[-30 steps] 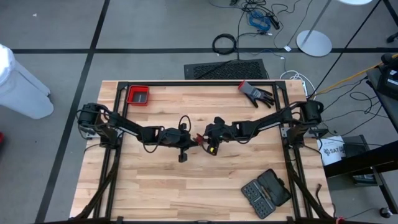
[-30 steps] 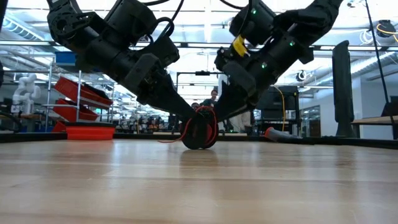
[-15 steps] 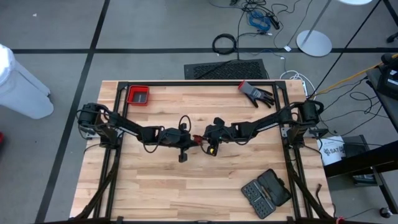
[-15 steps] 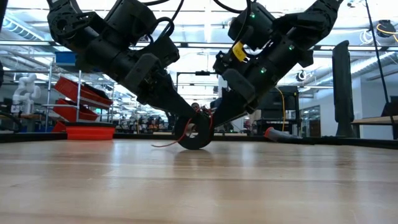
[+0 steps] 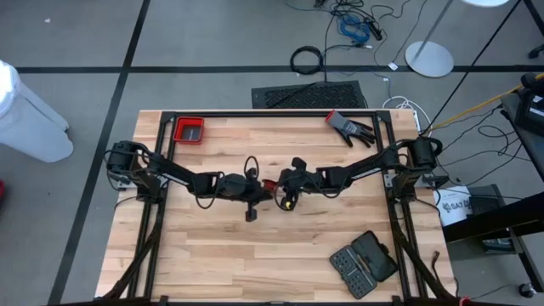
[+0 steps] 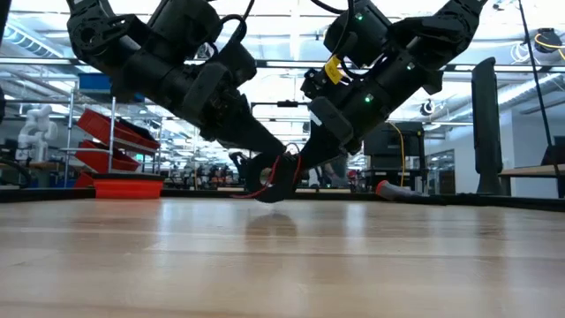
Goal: Coil cords
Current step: Uncoil the red wire from the spool
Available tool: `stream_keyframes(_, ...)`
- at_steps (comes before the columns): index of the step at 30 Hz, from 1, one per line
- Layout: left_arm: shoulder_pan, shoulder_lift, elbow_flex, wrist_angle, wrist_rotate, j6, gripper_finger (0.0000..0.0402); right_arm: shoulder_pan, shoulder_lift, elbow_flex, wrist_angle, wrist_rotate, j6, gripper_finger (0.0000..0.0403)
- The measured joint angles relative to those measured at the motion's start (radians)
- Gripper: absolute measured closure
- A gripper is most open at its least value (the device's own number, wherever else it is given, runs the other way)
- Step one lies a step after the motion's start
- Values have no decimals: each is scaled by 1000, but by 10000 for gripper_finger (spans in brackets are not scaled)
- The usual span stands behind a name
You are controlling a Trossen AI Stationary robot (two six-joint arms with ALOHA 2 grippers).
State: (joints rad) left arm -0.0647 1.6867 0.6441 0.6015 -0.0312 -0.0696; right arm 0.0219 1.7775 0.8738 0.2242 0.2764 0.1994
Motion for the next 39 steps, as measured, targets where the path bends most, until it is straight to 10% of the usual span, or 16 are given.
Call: stream_keyframes(39, 57, -6, 0, -162, -168, -3, 398, 68, -287, 0, -337, 99, 7, 403)
